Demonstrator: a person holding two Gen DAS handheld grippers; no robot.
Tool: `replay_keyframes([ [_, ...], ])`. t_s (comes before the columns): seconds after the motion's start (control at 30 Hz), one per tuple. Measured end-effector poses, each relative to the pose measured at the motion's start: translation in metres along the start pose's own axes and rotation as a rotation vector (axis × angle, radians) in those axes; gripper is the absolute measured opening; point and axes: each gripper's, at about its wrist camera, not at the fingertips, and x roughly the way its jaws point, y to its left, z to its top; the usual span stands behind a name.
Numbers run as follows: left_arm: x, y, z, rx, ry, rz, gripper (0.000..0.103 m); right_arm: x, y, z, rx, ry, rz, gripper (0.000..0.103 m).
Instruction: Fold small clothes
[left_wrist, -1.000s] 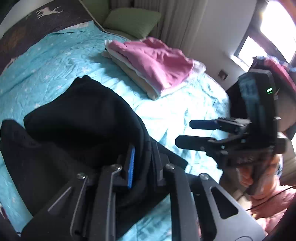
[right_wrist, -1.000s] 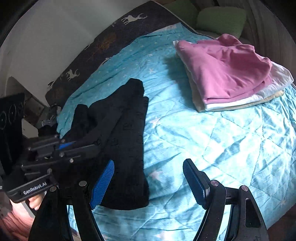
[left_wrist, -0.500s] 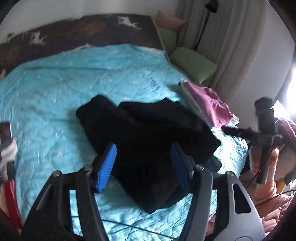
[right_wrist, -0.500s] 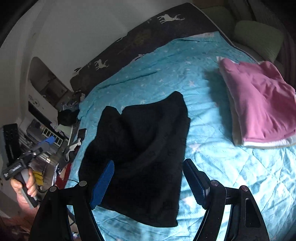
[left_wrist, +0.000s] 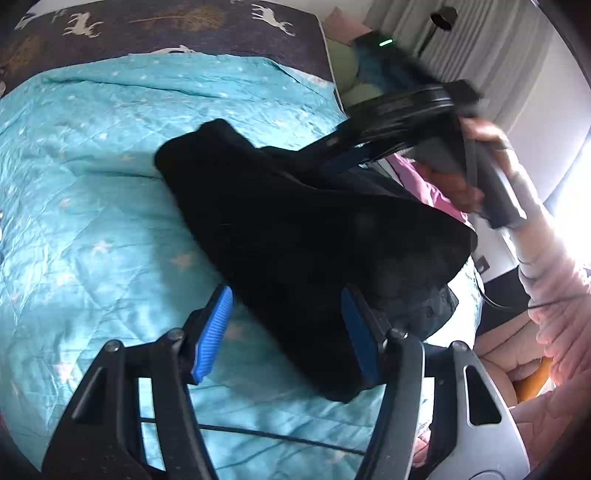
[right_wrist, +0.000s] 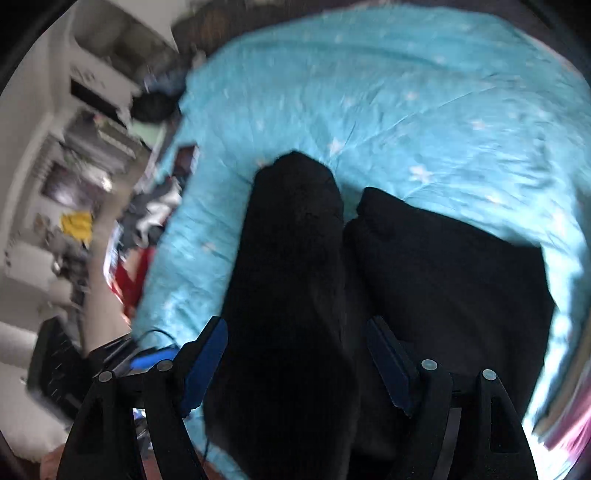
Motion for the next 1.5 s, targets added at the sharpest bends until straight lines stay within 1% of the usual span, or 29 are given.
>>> replay_keyframes([
  [0.07,-0.004,0.012,-0.001,-0.01,-0.015,-0.018,0.064,0.024,0.001,0.019,0.002,0.051,-0.043,0.079],
  [0.1,-0.005,0.016,-0.002,-0.012,-0.02,-0.031,0.067,0.036,0.0,0.027,0.014,0.071,-0.051,0.079],
  [0.13,-0.005,0.019,-0.002,-0.013,-0.024,-0.048,0.069,0.044,-0.005,0.031,0.029,0.084,-0.035,0.079],
  [0.2,-0.002,0.025,-0.003,-0.011,-0.025,-0.08,0.073,0.062,-0.009,0.042,0.071,0.124,0.042,0.079],
  [0.23,0.001,0.027,-0.002,-0.012,-0.022,-0.088,0.073,0.071,-0.008,0.044,0.078,0.148,0.065,0.081],
  [0.27,0.005,0.03,-0.002,-0.02,-0.013,-0.091,0.073,0.079,-0.006,0.047,0.073,0.168,0.061,0.083],
  [0.33,0.013,0.034,-0.001,-0.038,0.006,-0.095,0.073,0.095,0.004,0.053,0.041,0.191,-0.001,0.085],
  [0.37,0.018,0.036,-0.002,-0.051,0.013,-0.104,0.073,0.1,0.01,0.054,0.042,0.193,-0.03,0.079],
  [0.4,0.02,0.037,-0.003,-0.057,0.017,-0.11,0.073,0.103,0.015,0.056,0.046,0.179,-0.057,0.045],
  [0.43,0.021,0.038,-0.004,-0.063,0.02,-0.113,0.073,0.105,0.022,0.058,0.034,0.166,-0.082,0.023],
  [0.47,0.022,0.039,-0.003,-0.066,0.02,-0.114,0.073,0.103,0.03,0.059,0.026,0.156,-0.083,0.017],
  [0.5,0.021,0.038,-0.003,-0.065,0.017,-0.116,0.073,0.095,0.039,0.058,0.034,0.117,-0.08,0.017],
  [0.57,0.017,0.032,0.001,-0.052,0.0,-0.12,0.073,0.072,0.061,0.054,-0.004,0.035,-0.089,0.016],
  [0.63,0.011,0.025,0.006,-0.028,-0.026,-0.141,0.073,0.036,0.077,0.044,-0.026,-0.052,-0.07,0.016],
  [0.7,0.005,0.011,0.016,0.017,-0.063,-0.179,0.075,-0.006,0.083,0.024,-0.012,-0.146,-0.061,0.016],
  [0.73,0.004,0.004,0.02,0.041,-0.073,-0.194,0.076,-0.022,0.082,0.013,-0.001,-0.19,-0.069,0.016],
  [0.77,0.005,-0.005,0.024,0.067,-0.079,-0.208,0.077,-0.048,0.073,-0.006,0.02,-0.247,-0.08,0.016],
  [0.87,0.019,-0.032,0.034,0.131,-0.055,-0.234,0.078,-0.083,0.037,-0.049,0.114,-0.335,-0.117,0.017],
  [0.93,0.033,-0.048,0.038,0.16,-0.024,-0.248,0.078,-0.088,-0.009,-0.083,0.222,-0.356,-0.11,0.018],
  [0.97,0.045,-0.058,0.039,0.176,0.005,-0.25,0.078,-0.084,-0.026,-0.093,0.259,-0.354,-0.095,0.02],
  [1.0,0.053,-0.065,0.038,0.191,0.028,-0.241,0.078,-0.074,-0.053,-0.106,0.317,-0.341,-0.067,0.023],
  [1.03,0.062,-0.072,0.037,0.21,0.049,-0.221,0.078,-0.065,-0.075,-0.115,0.375,-0.317,-0.044,0.025],
  [1.07,0.07,-0.08,0.034,0.242,0.057,-0.172,0.078,-0.051,-0.095,-0.124,0.439,-0.294,-0.009,0.029],
  [1.13,0.075,-0.089,0.028,0.292,0.054,-0.118,0.079,-0.034,-0.123,-0.139,0.514,-0.292,0.086,0.033],
  [1.2,0.075,-0.093,0.023,0.313,0.051,-0.09,0.081,-0.032,-0.129,-0.144,0.518,-0.317,0.136,0.033],
  [1.23,0.075,-0.094,0.022,0.311,0.057,-0.081,0.081,-0.037,-0.127,-0.142,0.498,-0.325,0.129,0.033],
  [1.33,0.076,-0.091,0.019,0.286,0.081,-0.06,0.081,-0.064,-0.109,-0.133,0.406,-0.395,0.029,0.033],
  [1.43,0.072,-0.087,0.014,0.257,0.077,-0.056,0.081,-0.092,-0.11,-0.137,0.373,-0.452,-0.011,0.034],
  [1.5,0.065,-0.089,0.013,0.243,0.068,-0.069,0.081,-0.097,-0.115,-0.15,0.377,-0.452,-0.005,0.035],
])
